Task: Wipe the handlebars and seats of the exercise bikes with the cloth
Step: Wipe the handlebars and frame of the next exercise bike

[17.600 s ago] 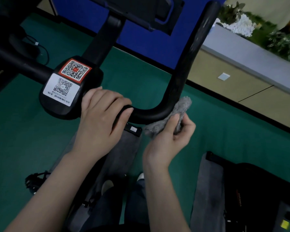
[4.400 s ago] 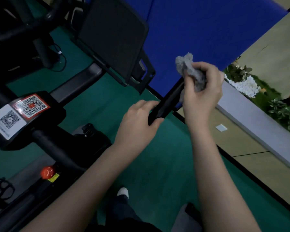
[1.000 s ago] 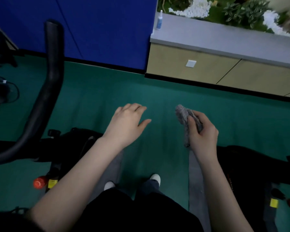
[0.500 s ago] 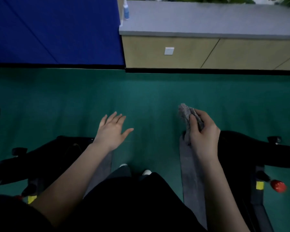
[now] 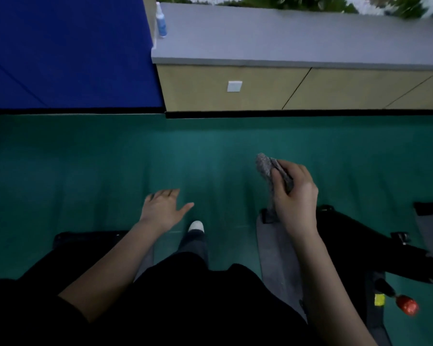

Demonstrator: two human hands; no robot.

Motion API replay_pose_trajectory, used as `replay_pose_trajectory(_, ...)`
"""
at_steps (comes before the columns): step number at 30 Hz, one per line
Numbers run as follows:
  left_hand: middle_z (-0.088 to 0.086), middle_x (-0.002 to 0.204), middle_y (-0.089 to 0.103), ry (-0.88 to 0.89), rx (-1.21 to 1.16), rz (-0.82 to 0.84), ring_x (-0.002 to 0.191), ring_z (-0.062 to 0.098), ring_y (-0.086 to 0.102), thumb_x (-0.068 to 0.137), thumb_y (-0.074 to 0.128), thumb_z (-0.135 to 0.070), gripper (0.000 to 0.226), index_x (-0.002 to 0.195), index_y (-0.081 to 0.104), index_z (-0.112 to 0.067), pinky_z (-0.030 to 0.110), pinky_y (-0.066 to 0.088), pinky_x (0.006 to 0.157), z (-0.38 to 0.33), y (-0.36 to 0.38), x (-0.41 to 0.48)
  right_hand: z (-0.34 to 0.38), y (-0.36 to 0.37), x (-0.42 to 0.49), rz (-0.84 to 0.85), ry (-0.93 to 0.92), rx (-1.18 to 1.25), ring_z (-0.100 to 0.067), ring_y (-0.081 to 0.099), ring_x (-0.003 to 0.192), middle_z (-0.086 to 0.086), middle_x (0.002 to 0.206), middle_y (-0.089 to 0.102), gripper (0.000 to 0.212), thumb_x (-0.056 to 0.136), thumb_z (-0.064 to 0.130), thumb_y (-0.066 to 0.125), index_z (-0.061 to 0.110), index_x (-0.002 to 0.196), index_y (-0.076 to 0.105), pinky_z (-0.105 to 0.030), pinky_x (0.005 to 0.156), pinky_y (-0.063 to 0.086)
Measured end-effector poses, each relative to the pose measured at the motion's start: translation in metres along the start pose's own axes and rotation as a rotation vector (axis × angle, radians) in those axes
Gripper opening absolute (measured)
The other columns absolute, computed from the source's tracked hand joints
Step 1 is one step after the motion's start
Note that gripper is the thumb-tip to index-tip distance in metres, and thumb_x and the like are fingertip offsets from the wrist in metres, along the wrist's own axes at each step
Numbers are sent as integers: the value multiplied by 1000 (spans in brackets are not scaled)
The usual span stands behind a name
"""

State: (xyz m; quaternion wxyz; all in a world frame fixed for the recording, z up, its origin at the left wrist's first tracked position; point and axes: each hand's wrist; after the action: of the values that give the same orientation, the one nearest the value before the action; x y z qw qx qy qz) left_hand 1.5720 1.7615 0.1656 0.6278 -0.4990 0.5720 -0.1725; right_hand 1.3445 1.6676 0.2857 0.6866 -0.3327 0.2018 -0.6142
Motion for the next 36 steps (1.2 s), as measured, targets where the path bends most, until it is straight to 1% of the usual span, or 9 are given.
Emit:
replay_pose_trajectory(7,5,153,34,-61,-68,6,140,22,30,94,30,-64,72,148,28,-16,40,23,112,36,-40,56,50,49,71,110,-92,8,-8,51,86,-3,98,57,20,92,8,59,2,110,66,4,75,29)
replay_pose_trajectory(9,4,154,32,-108,-101,-12,141,21,28,94,29,-63,72,148,27,-15,39,22,112,47,-48,63,62,65,86,170,-118,13,-8,52,87,-5,100,59,21,92,8,59,2,111,66,4,75,30)
replay_pose_trajectory(16,4,156,26,-299,-223,-156,143,20,22,94,30,-63,72,148,28,-15,38,17,115,84,-71,81,101,122,152,351,-273,54,-9,52,89,-10,102,63,20,91,7,59,1,109,66,4,79,29)
replay_pose_trajectory(19,3,159,17,-385,-266,-203,146,20,13,94,29,-63,72,149,24,-17,40,12,117,93,-85,96,113,148,184,429,-339,85,-9,54,89,-10,102,63,19,91,8,60,2,108,67,-4,80,34)
replay_pose_trajectory(22,3,160,12,-474,-295,-269,147,20,7,93,28,-64,73,150,23,-19,40,8,119,97,-105,116,122,174,225,523,-399,107,-7,52,90,-6,103,63,20,91,9,60,5,109,67,-2,81,32)
replay_pose_trajectory(26,3,159,16,-589,-335,-349,147,19,7,92,30,-66,73,149,25,-21,39,5,119,91,-139,145,134,204,290,643,-477,132,-8,54,92,-5,104,63,21,92,12,59,7,111,67,-14,84,37)
replay_pose_trajectory(31,2,159,19,-687,-378,-431,147,19,9,92,30,-65,72,149,27,-21,39,7,119,88,-175,174,143,233,357,724,-525,133,-15,56,96,-7,106,62,23,92,13,59,5,113,65,-24,88,42)
replay_pose_trajectory(33,2,159,19,-710,-405,-440,147,19,11,91,29,-65,73,149,27,-21,40,9,118,89,-183,181,145,246,378,753,-519,116,-14,57,97,-7,107,63,23,93,15,59,7,113,65,-20,87,42)
replay_pose_trajectory(36,3,158,20,-762,-444,-445,146,20,12,91,30,-65,73,149,27,-21,40,10,118,98,-191,187,155,266,399,785,-519,93,-9,55,96,-3,109,63,23,93,19,58,12,114,65,-7,79,37)
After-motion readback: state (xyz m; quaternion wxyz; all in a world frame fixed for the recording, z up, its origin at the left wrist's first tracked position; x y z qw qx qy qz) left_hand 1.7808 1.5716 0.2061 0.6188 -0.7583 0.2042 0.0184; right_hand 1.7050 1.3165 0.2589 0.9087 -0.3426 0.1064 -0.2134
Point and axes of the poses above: each hand's wrist, its own x-axis towards the middle knuckle, its own y-axis out of the palm, z = x × y
